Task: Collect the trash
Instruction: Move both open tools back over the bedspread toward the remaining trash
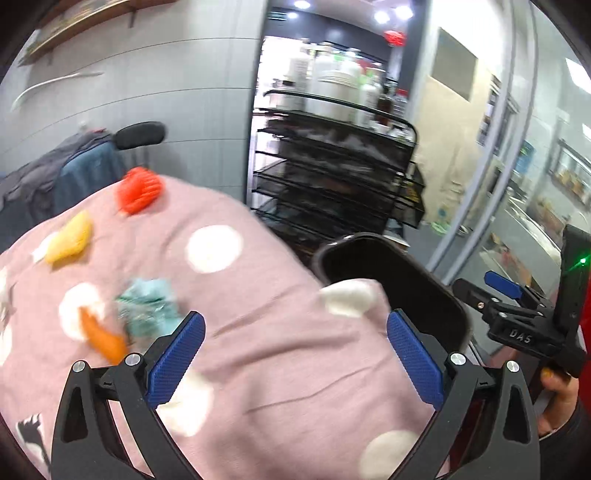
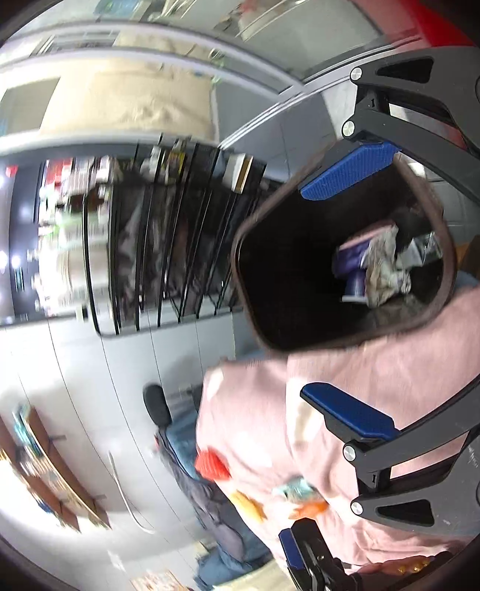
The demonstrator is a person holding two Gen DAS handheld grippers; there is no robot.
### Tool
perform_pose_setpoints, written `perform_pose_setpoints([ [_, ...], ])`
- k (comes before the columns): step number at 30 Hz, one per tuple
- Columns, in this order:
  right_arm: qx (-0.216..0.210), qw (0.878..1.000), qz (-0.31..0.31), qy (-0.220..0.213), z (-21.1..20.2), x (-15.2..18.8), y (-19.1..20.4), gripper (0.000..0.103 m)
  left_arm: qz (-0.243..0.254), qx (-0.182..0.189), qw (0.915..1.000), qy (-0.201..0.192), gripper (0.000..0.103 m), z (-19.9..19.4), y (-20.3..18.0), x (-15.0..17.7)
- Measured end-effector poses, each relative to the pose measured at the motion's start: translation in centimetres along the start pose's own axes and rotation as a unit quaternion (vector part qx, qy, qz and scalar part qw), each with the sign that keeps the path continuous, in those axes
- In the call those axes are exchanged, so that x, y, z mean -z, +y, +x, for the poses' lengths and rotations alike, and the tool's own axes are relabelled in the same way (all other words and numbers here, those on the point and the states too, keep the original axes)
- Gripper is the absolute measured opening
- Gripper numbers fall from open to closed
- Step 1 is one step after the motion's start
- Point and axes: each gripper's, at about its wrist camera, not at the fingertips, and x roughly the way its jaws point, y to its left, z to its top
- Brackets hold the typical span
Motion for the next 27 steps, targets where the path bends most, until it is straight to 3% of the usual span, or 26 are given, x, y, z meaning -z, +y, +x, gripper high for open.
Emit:
perform_pose_setpoints([
  [7, -0.080, 0.992, -0.094, 0.027, 1.4, -0.4, 7.1, 0.098, -0.033, -0.067, 0.9970, 0.017, 0.098, -1.9, 5.5, 1.9],
  [13, -0.168, 0.968, -0.160, 0.094, 3.4, -0.5, 12.7, 0.098, -0.082, -0.109, 0.9900, 0.035, 0.098, -3.2, 11.1, 3.6],
  [20, -0.203, 0.946, -0.210, 0.141, 5.8, -0.9, 18.6, 0.098, -0.122, -0.128, 0.9831, 0.048, 0.096, -3.5, 14.8, 4.0],
  [25, -0.205, 0.944, -0.211, 0.152, 7.3, -2.1, 20.7, 0.092, -0.144, -0.110, 0.9797, 0.086, 0.074, -0.9, 16.1, 3.6],
  [27, -0.209, 0.945, -0.204, 0.150, 7.4, -2.5, 20.7, 0.092, -0.146, -0.106, 0.9781, 0.103, 0.070, 0.6, 16.3, 3.3],
])
